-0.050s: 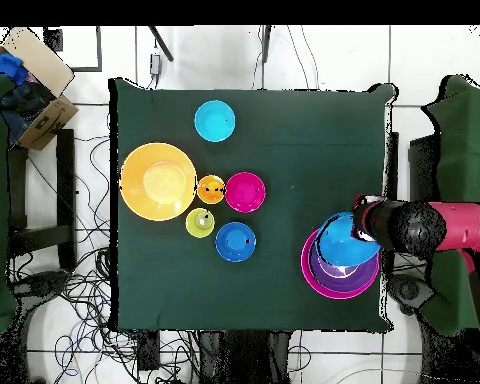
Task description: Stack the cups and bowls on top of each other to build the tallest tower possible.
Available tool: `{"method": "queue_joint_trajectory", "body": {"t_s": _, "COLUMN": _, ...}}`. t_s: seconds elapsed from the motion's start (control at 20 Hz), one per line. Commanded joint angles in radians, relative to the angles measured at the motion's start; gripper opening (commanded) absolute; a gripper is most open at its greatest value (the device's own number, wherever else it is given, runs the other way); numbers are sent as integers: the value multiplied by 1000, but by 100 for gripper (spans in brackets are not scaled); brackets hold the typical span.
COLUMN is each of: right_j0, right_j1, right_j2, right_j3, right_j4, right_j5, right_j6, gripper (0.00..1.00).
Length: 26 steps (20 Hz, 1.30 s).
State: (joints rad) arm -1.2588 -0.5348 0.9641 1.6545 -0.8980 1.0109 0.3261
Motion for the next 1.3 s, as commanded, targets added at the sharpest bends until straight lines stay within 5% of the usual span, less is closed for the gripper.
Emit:
{"method": "queue_joint_trajectory", "body": {"t_s": 0.05, "right_j0": 37, "right_j1": 19, "right_j2": -84, "right_j3": -20, "right_j4": -45, "right_j5": -15, "right_j6": -89, "gripper": 0}}
{"method": "queue_joint_trajectory", "body": {"t_s": 0.4, "right_j0": 34, "right_j1": 27, "right_j2": -90, "right_j3": -28, "right_j4": 30, "right_j5": 20, "right_j6": -52, "gripper": 0}}
{"method": "queue_joint_trajectory", "body": {"t_s": 0.7, "right_j0": 130, "right_j1": -81, "right_j2": -184, "right_j3": -14, "right_j4": 10, "right_j5": 151, "right_j6": 36, "gripper": 0}}
{"method": "queue_joint_trajectory", "body": {"t_s": 1.3, "right_j0": 152, "right_j1": -90, "right_j2": -251, "right_j3": -2, "right_j4": 27, "right_j5": 74, "right_j6": 28, "gripper": 0}}
